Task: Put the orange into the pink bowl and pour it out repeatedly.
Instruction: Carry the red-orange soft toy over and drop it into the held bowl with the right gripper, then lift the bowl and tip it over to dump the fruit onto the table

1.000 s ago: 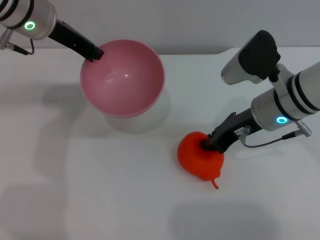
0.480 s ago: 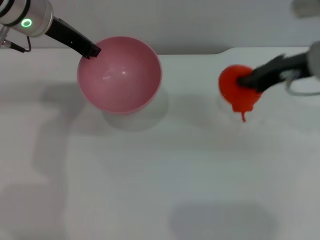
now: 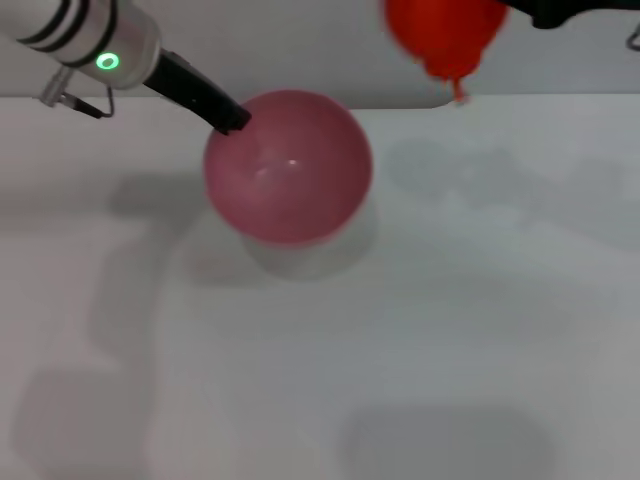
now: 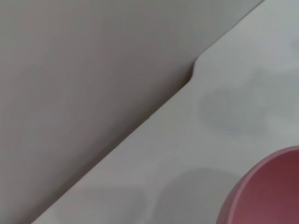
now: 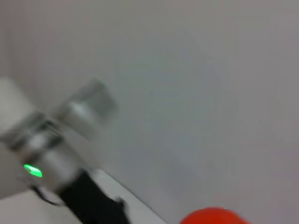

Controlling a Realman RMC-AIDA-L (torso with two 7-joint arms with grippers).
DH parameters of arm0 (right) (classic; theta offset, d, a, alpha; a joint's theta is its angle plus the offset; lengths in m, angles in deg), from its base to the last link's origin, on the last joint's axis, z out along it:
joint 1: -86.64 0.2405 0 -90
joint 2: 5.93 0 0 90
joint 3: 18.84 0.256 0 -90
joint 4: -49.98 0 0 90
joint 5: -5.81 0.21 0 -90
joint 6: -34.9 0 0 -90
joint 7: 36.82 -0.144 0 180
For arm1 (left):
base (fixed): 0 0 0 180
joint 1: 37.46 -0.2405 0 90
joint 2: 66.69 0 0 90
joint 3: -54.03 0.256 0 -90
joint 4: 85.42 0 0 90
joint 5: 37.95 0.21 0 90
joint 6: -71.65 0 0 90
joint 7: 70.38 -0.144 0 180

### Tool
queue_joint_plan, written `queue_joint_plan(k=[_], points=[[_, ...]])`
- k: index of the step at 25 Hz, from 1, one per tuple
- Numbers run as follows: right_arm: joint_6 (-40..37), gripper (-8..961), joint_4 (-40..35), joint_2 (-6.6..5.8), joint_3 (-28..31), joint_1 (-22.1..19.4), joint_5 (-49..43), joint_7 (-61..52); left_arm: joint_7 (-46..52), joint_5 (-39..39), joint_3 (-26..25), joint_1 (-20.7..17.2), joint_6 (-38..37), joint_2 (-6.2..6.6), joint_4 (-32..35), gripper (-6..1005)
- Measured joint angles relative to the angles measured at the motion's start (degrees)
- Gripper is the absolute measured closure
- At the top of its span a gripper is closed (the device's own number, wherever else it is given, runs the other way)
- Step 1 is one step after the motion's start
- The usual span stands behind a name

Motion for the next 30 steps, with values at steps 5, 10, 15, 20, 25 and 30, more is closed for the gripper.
queue_joint_plan(k=[5, 10, 15, 20, 25, 30], points=[[0.32, 908, 0.61, 0.14, -5.36, 0.85, 1.76, 1.31, 0.21, -0.65, 2.64, 1.37, -0.09, -1.10, 0.43, 954], [3.66, 909, 5.06, 0.23, -9.78, 1.11, 2.06, 3.22, 0.82, -1.39, 4.93, 1.93, -0.25, -1.29, 1.81, 954], [6.40, 908, 9.94, 0.02, -12.63, 2.12, 1.79, 3.38, 0.87, -1.42, 4.97, 2.29, -0.02, -1.31, 2.01, 954], [10.09, 862, 11.37, -0.05, -14.87, 1.94, 1.55, 3.73, 0.67, -1.45, 4.98, 2.63, 0.01, -1.33, 1.86, 954], [10.51, 722, 11.14, 0.07, -15.18, 1.69, 1.57, 4.18, 0.57, -1.49, 4.98, 2.66, -0.02, -1.34, 1.81, 954], [12.31, 524, 11.14, 0.16, -13.66, 0.45, 3.06, 6.44, 0.42, -1.47, 4.98, 2.52, -0.05, -1.34, 1.78, 954]])
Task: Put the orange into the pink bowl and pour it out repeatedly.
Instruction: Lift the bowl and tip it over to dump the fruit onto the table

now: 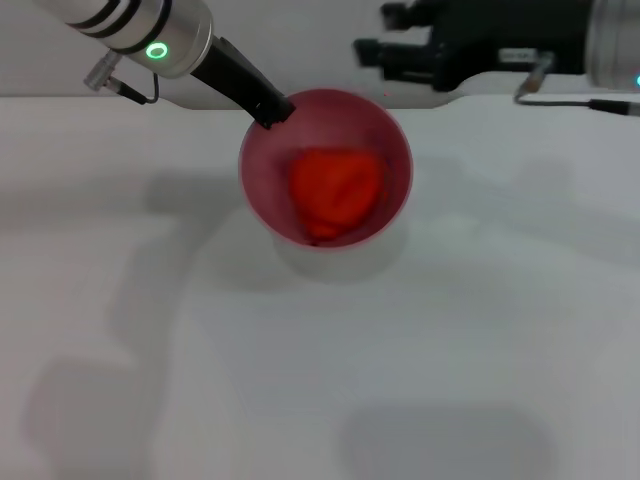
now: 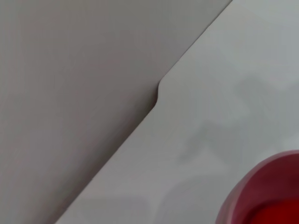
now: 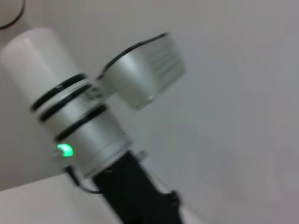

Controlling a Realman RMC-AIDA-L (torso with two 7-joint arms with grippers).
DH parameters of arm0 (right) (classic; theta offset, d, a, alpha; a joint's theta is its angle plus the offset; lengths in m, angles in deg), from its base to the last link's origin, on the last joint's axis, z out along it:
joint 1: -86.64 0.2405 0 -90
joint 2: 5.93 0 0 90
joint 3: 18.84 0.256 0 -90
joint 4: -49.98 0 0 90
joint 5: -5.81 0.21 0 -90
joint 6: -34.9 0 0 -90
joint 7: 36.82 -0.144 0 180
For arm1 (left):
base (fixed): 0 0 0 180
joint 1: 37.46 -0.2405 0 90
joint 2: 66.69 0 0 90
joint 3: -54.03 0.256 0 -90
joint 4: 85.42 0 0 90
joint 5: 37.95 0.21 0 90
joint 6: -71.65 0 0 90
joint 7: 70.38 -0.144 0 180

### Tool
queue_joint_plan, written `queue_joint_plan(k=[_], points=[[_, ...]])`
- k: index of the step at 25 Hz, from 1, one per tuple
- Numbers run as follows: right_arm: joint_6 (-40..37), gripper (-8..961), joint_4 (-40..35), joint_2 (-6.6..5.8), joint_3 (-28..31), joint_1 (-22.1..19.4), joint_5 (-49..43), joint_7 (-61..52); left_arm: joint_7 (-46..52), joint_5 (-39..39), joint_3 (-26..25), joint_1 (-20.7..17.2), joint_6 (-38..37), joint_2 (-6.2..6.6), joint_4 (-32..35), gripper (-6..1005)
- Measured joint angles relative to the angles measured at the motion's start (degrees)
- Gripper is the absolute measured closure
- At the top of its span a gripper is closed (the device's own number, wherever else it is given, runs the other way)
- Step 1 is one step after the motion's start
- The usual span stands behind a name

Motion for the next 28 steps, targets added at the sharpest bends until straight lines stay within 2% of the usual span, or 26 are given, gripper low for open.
queue_joint_plan(k=[2, 4, 5, 6, 7, 8, 9, 10, 12, 15, 16, 17, 20, 21, 23, 25, 26, 27, 28], points=[[2.56, 435, 0.92, 0.11, 0.96, -2.27, 4.16, 5.81, -0.17, -0.03, 0.34, -0.25, 0.28, 0.00, 0.20, 954], [4.87, 435, 3.09, 0.09, 1.29, -4.60, 11.04, 13.51, -0.17, -0.03, 0.34, -0.25, 0.28, 0.00, 0.20, 954], [5.47, 435, 4.59, 0.02, 1.41, -5.61, 15.36, 17.29, -0.47, -1.60, 6.18, -2.23, 3.40, -0.09, 2.32, 954], [5.95, 435, 6.64, -0.08, 1.55, -6.89, 21.16, 22.65, -0.47, -1.60, 6.18, -2.23, 3.40, -0.09, 2.32, 954], [6.05, 435, 8.43, -0.13, 1.63, -7.77, 26.11, 26.99, -0.49, -2.91, 11.82, -4.38, 6.88, -0.09, 5.17, 954], [6.01, 435, 10.74, -0.17, 1.61, -8.89, 32.02, 32.69, -0.49, -2.91, 11.82, -4.38, 6.88, -0.09, 5.17, 954], [5.76, 435, 12.64, -0.21, 1.50, -9.72, 37.30, 37.74, -0.49, -3.23, 15.26, -5.75, 9.58, -0.10, 6.89, 954], [5.09, 435, 14.88, -0.20, 1.30, -10.57, 42.80, 43.38, -0.49, -3.23, 15.26, -5.75, 9.58, -0.10, 6.89, 954], [3.43, 435, 18.63, -0.22, 1.00, -12.11, 51.76, 51.67, -0.50, -2.61, 21.76, -8.24, 15.31, -0.09, 9.94, 954], [-0.01, 436, 24.68, -0.06, 1.09, -14.11, 64.31, 63.54, -0.02, -0.74, 25.21, -9.49, 18.88, -0.07, 11.47, 954], [-1.06, 436, 26.93, -0.02, 1.10, -14.48, 69.14, 67.33, -0.02, -0.74, 25.21, -9.49, 18.88, -0.07, 11.47, 954], [-2.42, 436, 29.89, 0.01, 1.09, -14.85, 74.43, 71.08, 1.44, 1.78, 28.32, -10.59, 22.12, -0.26, 13.48, 954], [-10.01, 436, 39.80, -0.16, 1.16, -14.47, 89.02, 79.28, 3.61, 5.07, 32.89, -12.48, 27.96, -0.42, 15.90, 954], [-11.76, 436, 41.47, -0.23, 1.39, -14.35, 91.02, 80.00, 3.61, 5.07, 32.89, -12.48, 27.96, -0.42, 15.90, 954], [-14.47, 436, 43.85, -0.28, 2.01, -14.25, 93.37, 80.75, 5.10, 7.84, 37.72, -15.52, 37.20, -0.46, 17.98, 954], [-15.58, 436, 44.42, -0.28, 2.42, -14.51, 93.82, 80.92, 5.10, 8.53, 40.26, -17.00, 42.80, -0.45, 18.54, 954], [-15.86, 436, 44.47, -0.29, 2.52, -14.58, 93.81, 80.97, 5.10, 8.53, 40.26, -17.00, 42.80, -0.45, 18.54, 954], [-16.14, 436, 44.55, -0.29, 2.55, -14.61, 93.82, 81.00, 4.73, 8.92, 43.13, -18.67, 48.95, -0.47, 18.56, 954], [-16.50, 437, 44.59, -0.28, 2.57, -14.61, 93.82, 81.02, 4.42, 9.05, 44.44, -19.50, 51.89, -0.48, 18.44, 954]])
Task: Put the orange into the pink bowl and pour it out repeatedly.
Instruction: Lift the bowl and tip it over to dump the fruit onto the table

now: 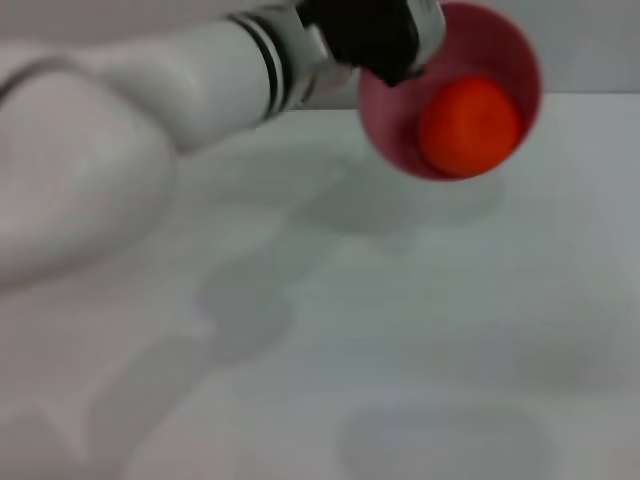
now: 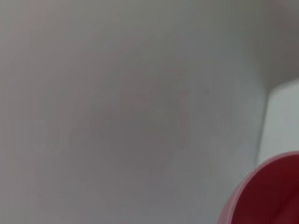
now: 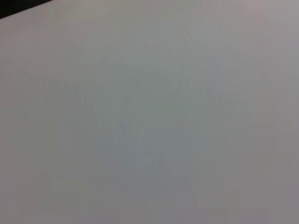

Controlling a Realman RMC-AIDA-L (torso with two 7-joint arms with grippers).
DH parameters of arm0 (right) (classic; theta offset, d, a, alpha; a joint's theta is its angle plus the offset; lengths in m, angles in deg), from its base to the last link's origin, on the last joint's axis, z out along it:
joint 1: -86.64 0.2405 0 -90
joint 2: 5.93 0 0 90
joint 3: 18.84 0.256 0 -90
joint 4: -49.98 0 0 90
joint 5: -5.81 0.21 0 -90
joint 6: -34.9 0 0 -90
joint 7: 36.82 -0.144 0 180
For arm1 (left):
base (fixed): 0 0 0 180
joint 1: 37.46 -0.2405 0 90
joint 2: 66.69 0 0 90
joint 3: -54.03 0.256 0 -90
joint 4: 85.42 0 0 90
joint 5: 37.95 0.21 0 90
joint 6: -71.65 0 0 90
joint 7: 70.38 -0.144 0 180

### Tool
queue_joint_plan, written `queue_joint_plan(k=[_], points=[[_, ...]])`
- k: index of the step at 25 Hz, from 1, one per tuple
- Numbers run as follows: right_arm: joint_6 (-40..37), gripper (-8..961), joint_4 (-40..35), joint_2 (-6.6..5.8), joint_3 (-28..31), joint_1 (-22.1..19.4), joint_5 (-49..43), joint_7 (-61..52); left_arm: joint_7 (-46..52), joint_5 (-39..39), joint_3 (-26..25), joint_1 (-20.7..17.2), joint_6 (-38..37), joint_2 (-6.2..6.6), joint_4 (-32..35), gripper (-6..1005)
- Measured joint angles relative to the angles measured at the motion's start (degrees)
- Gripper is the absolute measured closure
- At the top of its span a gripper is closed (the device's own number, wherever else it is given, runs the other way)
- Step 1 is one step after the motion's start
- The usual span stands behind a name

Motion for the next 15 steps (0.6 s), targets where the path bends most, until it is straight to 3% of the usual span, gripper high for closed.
queue_joint_plan(k=[2, 4, 5, 8, 11, 12, 13, 15], points=[[-0.45, 438, 0.12, 0.04, -0.12, -0.02, 0.00, 0.02, -1.02, 0.45, 3.12, -2.21, 8.68, 0.00, -0.50, 954], [-0.77, 439, 0.14, 0.04, -0.32, -0.02, 0.00, 0.04, -1.02, 0.45, 3.12, -2.21, 8.68, 0.00, -0.50, 954], [-0.98, 439, 0.15, 0.04, -0.40, 0.02, -0.01, 0.04, -2.96, 0.47, 7.05, -4.68, 19.98, -0.02, -2.04, 954], [-1.68, 440, 0.23, 0.01, -0.52, 0.31, -0.05, 0.02, -5.16, 0.51, 9.90, -6.06, 29.97, -0.03, -4.65, 954], [-2.07, 441, 0.16, -0.03, -0.69, 0.63, -0.31, -0.03, -5.16, 0.51, 9.90, -6.06, 29.97, -0.03, -4.65, 954], [-2.08, 441, 0.09, -0.03, -0.84, 0.71, -0.39, -0.05, -7.99, 0.32, 13.29, -6.80, 43.32, -0.11, -9.90, 954], [-2.09, 441, -0.01, -0.04, -1.00, 0.78, -0.42, -0.05, -8.58, 0.16, 14.33, -6.79, 48.59, -0.19, -11.63, 954], [-2.10, 442, -0.06, -0.05, -1.35, 0.83, -0.42, -0.04, -8.58, 0.16, 14.33, -6.79, 48.59, -0.19, -11.63, 954]])
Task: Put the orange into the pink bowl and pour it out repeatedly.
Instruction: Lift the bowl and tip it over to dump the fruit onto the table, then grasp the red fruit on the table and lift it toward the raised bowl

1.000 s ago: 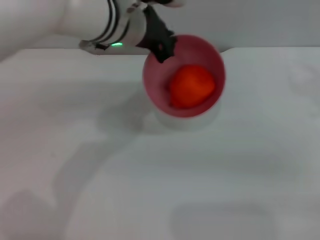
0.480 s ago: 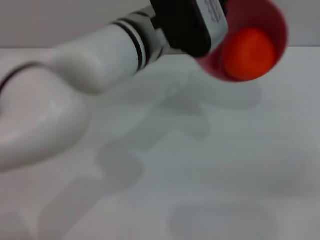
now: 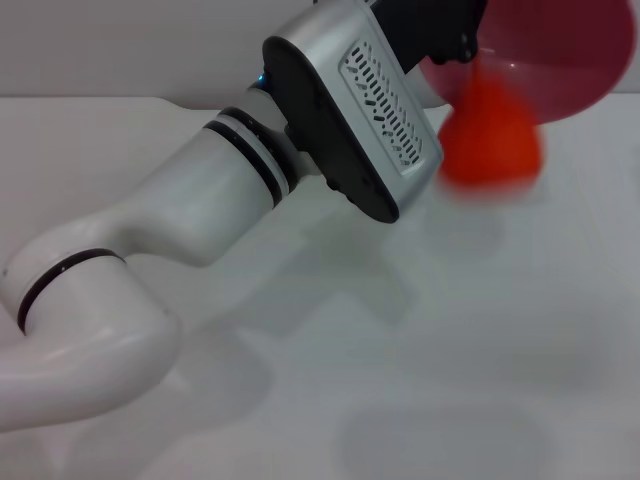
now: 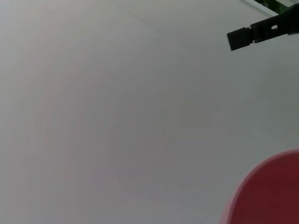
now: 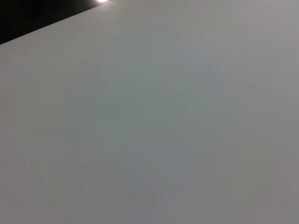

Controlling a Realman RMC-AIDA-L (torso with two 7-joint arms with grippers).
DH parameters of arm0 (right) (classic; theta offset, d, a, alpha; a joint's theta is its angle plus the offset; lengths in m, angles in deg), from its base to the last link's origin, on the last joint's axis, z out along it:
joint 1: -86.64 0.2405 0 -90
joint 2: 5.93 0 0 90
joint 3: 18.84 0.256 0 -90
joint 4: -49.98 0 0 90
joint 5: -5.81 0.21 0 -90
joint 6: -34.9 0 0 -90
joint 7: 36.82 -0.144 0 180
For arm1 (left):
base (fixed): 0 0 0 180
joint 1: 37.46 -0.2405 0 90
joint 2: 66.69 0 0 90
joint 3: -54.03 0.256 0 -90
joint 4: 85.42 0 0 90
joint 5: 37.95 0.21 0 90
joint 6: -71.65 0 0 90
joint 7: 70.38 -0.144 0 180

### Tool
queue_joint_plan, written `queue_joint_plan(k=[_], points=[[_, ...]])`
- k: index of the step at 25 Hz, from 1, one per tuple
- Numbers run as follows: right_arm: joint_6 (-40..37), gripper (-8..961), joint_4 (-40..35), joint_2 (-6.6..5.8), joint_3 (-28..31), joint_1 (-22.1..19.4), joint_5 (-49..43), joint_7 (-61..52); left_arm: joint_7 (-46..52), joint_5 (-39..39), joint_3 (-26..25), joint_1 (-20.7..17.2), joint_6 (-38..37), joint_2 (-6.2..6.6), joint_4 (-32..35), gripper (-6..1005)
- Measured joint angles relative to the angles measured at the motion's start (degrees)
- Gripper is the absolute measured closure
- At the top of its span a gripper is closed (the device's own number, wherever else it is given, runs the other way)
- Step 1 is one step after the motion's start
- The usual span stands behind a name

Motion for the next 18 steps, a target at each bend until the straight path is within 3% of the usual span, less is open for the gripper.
queue_joint_plan(k=[12, 13, 14, 15, 17, 18], points=[[-1.50, 445, 0.37, -0.02, -0.93, 0.06, 0.13, -0.06, 3.66, -1.63, -0.04, 1.03, -2.20, 0.08, -0.34, 953], [-1.52, 445, 0.38, -0.04, -0.94, 0.06, 0.15, -0.07, 10.23, -2.99, -3.14, 3.84, -11.03, 0.39, 2.28, 953], [-1.53, 445, 0.38, -0.06, -0.99, 0.06, 0.15, -0.07, 10.23, -2.99, -3.14, 3.84, -11.03, 0.39, 2.28, 953], [-1.56, 446, 0.38, -0.06, -1.09, 0.07, 0.15, -0.07, 14.15, -4.35, -6.80, 6.66, -21.12, 0.46, 3.47, 953], [-1.63, 446, 0.38, -0.06, -1.39, 0.18, 0.13, -0.25, 14.15, -4.35, -6.80, 6.66, -21.12, 0.46, 3.47, 953], [-1.65, 446, 0.40, -0.06, -1.52, 0.25, 0.03, -0.38, 16.12, -6.59, -10.98, 9.69, -31.08, 0.42, 3.92, 953]])
